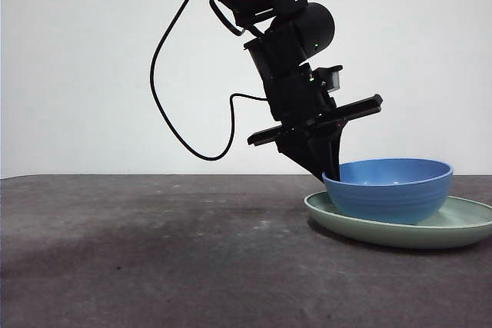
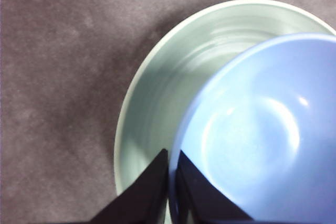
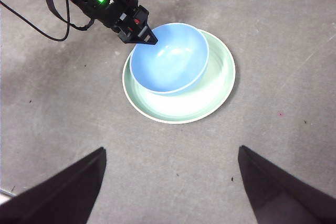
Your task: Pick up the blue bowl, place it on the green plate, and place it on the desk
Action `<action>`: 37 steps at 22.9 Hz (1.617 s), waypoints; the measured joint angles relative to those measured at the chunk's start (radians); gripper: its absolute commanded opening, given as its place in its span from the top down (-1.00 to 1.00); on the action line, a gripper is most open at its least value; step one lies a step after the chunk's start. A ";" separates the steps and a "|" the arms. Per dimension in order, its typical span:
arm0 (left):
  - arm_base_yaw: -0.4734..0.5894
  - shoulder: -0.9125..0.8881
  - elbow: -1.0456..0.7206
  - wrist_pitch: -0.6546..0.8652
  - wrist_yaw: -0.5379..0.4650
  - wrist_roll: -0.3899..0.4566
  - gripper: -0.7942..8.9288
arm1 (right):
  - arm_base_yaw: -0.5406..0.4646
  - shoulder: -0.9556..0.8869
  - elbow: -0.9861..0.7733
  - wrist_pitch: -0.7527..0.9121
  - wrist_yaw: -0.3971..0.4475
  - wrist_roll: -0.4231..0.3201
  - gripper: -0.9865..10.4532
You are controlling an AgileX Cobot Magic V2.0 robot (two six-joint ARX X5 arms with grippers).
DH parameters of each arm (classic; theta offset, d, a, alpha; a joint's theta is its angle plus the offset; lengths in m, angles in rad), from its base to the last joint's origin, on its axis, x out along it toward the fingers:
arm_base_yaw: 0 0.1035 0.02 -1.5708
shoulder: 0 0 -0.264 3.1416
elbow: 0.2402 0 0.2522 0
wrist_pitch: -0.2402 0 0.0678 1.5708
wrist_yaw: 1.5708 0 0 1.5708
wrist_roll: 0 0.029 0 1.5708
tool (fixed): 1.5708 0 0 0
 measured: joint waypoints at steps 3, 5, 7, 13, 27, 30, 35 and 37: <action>-0.006 0.000 0.000 0.000 0.000 0.000 0.75 | 0.000 0.000 0.000 0.000 0.000 0.000 0.12; -0.010 0.000 0.001 0.000 0.001 -0.002 0.55 | 0.000 0.000 0.000 0.000 0.000 0.000 0.12; -0.011 0.000 0.007 0.000 0.001 -0.005 0.42 | 0.000 0.000 0.000 0.000 0.000 0.000 0.12; -0.011 0.000 0.011 -0.005 0.001 -0.006 0.37 | 0.000 0.000 0.000 0.000 0.000 0.000 0.12; 0.159 -0.537 0.014 -0.135 0.005 0.021 0.24 | 0.000 0.000 0.000 0.007 0.007 0.000 0.12; 0.220 -0.676 0.003 -0.201 0.005 0.043 0.24 | 0.000 0.000 0.000 0.007 0.007 0.000 0.12; 0.288 -0.979 -0.339 -0.100 0.098 0.072 0.24 | 0.000 0.000 0.000 0.027 0.007 0.000 0.12; 0.299 -1.116 -0.556 -0.028 0.139 0.075 0.24 | 0.000 0.000 0.000 0.030 0.007 0.000 0.12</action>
